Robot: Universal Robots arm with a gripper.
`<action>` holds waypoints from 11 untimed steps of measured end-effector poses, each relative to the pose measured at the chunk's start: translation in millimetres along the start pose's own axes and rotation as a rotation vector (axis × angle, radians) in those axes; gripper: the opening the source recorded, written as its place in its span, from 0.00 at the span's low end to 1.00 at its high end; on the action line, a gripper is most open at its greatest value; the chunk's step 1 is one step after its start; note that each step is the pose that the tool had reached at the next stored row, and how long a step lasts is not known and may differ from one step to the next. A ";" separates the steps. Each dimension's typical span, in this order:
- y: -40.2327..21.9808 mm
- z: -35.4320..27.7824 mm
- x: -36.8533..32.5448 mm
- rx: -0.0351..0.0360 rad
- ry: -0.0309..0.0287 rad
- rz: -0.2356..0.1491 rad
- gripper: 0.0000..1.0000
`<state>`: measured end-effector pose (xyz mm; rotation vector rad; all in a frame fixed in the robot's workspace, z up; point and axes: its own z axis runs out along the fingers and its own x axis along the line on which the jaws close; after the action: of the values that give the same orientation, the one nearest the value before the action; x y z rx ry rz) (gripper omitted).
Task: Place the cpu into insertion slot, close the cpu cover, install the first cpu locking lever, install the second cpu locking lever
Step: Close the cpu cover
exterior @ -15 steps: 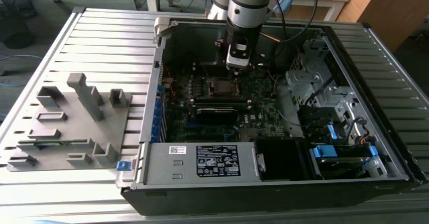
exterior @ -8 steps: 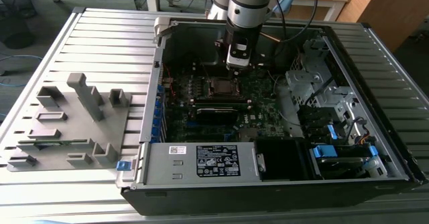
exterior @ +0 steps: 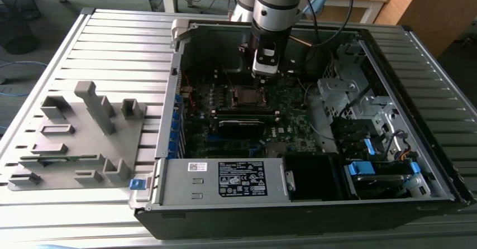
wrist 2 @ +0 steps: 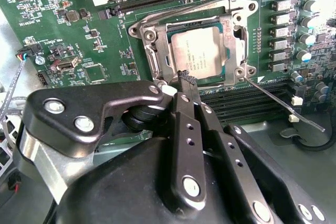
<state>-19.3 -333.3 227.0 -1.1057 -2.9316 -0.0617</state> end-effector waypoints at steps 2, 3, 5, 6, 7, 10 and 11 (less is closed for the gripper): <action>0.0 0.0 0.0 0.0000 0.0000 0.000 0.10; 0.0 0.0 0.0 0.0000 0.0000 0.000 0.10; 0.0 0.0 0.0 0.0000 0.0000 0.000 0.10; 0.0 0.0 0.0 0.0000 0.0000 0.000 0.10; 0.0 0.0 0.0 0.0000 0.0000 -0.001 0.10; 0.0 0.0 0.0 0.0002 0.0002 -0.008 0.10; 0.0 0.0 0.0 0.0003 0.0003 -0.011 0.10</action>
<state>-19.3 -333.3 227.0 -1.0898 -2.9374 -0.0615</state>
